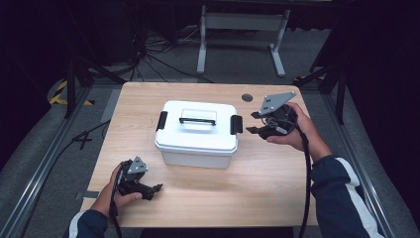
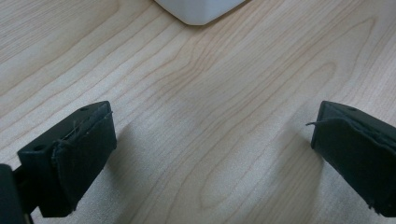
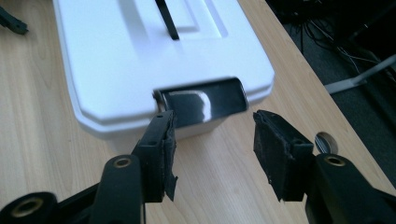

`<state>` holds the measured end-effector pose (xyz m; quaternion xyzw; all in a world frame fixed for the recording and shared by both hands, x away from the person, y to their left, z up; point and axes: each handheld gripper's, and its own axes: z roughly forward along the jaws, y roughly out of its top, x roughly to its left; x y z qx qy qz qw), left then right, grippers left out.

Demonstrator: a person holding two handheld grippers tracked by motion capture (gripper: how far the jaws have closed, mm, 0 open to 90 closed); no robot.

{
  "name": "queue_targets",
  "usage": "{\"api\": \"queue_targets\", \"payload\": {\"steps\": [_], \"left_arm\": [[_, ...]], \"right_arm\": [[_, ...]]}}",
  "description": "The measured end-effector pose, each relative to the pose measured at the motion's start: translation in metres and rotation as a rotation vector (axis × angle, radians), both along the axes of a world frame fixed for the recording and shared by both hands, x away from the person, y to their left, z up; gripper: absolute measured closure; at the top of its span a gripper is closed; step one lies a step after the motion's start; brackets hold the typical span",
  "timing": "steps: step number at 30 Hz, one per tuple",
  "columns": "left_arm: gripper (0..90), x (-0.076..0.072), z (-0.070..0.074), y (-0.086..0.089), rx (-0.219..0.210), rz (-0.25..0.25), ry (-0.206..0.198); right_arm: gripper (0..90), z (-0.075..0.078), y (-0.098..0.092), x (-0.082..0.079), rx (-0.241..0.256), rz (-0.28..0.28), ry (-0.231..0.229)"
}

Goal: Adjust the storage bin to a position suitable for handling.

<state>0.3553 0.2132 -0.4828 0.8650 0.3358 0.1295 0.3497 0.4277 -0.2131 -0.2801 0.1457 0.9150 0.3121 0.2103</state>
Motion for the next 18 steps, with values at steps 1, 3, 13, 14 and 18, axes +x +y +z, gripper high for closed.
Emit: {"api": "queue_targets", "payload": {"steps": [1,3,13,14,18], "left_arm": [[0.5,0.0,0.0,0.0,0.0,0.0,0.0],[0.5,0.0,0.0,0.0,0.0,-0.001,0.0],[0.5,0.0,0.0,0.0,0.001,-0.005,0.0],[0.5,0.0,0.0,0.0,0.001,-0.005,0.0],[0.5,0.0,0.0,0.0,-0.002,-0.004,0.009]], "right_arm": [[48.5,0.001,0.003,0.0,-0.006,0.007,0.0],[47.2,0.004,0.011,0.001,-0.016,0.028,-0.001],[46.5,0.005,0.045,0.006,-0.067,0.091,0.019],[46.4,0.004,0.049,0.007,-0.07,0.096,0.02],[46.7,0.005,0.064,0.01,-0.095,0.115,0.022]]}}
